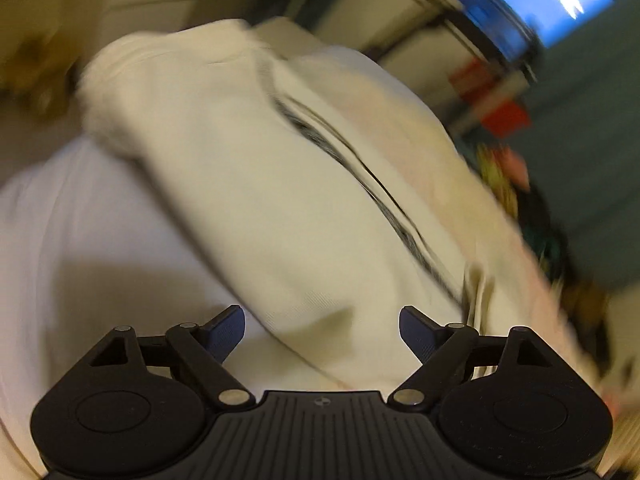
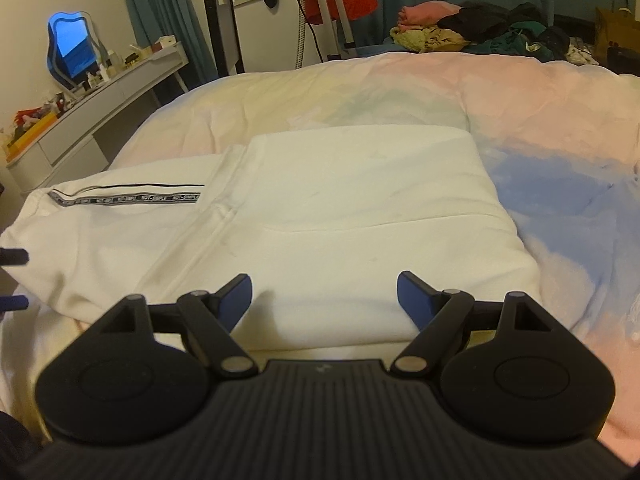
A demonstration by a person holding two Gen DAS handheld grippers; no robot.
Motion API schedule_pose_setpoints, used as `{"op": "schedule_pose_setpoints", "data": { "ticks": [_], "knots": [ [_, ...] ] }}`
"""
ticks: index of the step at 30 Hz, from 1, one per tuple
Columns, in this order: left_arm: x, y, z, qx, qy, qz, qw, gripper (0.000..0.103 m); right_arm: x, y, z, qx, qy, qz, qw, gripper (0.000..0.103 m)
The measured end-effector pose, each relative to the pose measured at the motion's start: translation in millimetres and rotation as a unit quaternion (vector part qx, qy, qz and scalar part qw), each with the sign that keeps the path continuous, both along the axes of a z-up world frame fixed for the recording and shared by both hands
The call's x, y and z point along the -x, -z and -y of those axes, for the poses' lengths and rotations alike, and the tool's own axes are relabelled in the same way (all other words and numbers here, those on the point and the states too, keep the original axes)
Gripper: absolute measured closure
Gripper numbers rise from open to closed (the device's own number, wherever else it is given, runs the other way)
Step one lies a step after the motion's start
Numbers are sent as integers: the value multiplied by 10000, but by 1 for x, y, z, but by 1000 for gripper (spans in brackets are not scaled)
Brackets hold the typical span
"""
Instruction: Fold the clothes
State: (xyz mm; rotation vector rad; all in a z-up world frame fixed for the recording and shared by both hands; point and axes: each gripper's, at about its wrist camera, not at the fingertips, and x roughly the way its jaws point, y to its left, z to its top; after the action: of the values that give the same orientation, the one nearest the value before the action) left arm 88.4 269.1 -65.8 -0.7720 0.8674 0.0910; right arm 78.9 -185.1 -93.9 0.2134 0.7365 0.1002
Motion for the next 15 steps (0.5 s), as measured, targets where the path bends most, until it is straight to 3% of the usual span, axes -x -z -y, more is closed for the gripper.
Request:
{"op": "schedule_pose_setpoints", "data": {
  "ticks": [4,8,11,14,15],
  "knots": [
    [-12,15,-24,523,-549,-60,9971,17,-1,3,-2,43,5,-34,10000,22],
    [-28,18,-40,-59,-1204,-119,9926,22,-1,4,-3,81,22,-34,10000,22],
    [-28,11,-58,-491,-1678,110,9845,24,0,5,-5,138,29,-6,9999,22],
    [-26,10,-77,-754,-2180,295,9726,37,2,6,-7,247,13,41,9997,22],
    [-26,10,-82,-696,-2243,359,9714,50,1,7,-9,327,-13,54,9995,22]
  ]
}}
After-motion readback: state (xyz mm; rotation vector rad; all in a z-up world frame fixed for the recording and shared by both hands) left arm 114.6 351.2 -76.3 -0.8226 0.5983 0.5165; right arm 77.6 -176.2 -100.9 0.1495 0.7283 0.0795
